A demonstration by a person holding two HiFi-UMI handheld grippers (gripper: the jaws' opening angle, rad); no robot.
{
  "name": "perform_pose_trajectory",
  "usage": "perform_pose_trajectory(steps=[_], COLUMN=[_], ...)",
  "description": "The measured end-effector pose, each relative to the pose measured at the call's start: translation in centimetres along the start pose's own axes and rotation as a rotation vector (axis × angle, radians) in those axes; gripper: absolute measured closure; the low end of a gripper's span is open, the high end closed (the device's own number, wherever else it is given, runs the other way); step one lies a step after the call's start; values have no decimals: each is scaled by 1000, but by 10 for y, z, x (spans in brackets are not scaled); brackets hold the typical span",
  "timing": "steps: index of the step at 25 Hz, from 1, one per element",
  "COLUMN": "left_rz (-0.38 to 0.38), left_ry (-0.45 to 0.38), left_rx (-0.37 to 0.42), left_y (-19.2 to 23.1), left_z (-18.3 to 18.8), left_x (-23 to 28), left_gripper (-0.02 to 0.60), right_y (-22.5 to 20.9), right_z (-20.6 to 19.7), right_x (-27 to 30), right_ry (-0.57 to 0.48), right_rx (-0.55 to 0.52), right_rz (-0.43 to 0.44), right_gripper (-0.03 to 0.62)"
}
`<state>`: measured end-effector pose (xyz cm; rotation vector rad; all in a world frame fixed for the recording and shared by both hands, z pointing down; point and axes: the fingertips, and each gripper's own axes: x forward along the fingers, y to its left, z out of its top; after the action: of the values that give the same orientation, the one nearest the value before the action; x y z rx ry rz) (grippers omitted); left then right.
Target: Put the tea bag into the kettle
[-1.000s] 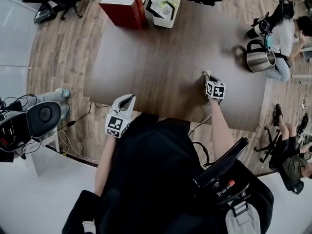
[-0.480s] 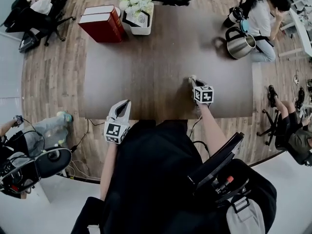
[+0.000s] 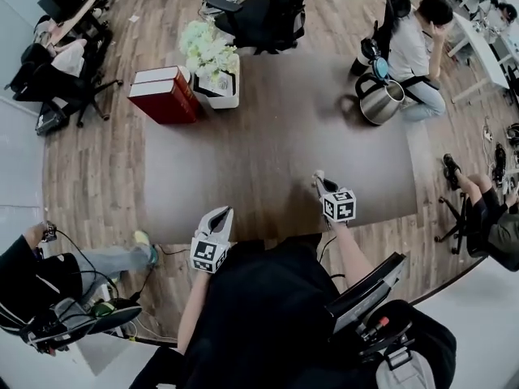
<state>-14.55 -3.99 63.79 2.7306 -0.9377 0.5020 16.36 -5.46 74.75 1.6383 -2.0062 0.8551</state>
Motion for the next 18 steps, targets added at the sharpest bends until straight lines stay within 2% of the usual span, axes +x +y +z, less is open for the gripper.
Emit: perform_pose_trajectory(steps=[10,18], left_rz=[-108,-146], left_ry=[11,25], left_rx=[22,30], left_y=[-56,-89], left_z=[22,32], left_x=[52,89], left_gripper=[577,577], right_y=[-20,-49], right_z=[25,54], right_x=[-51,-73], right_ry=[-76,-140], right_rx=[-5,-31], right_rz=[9,24], right_gripper=[576,576])
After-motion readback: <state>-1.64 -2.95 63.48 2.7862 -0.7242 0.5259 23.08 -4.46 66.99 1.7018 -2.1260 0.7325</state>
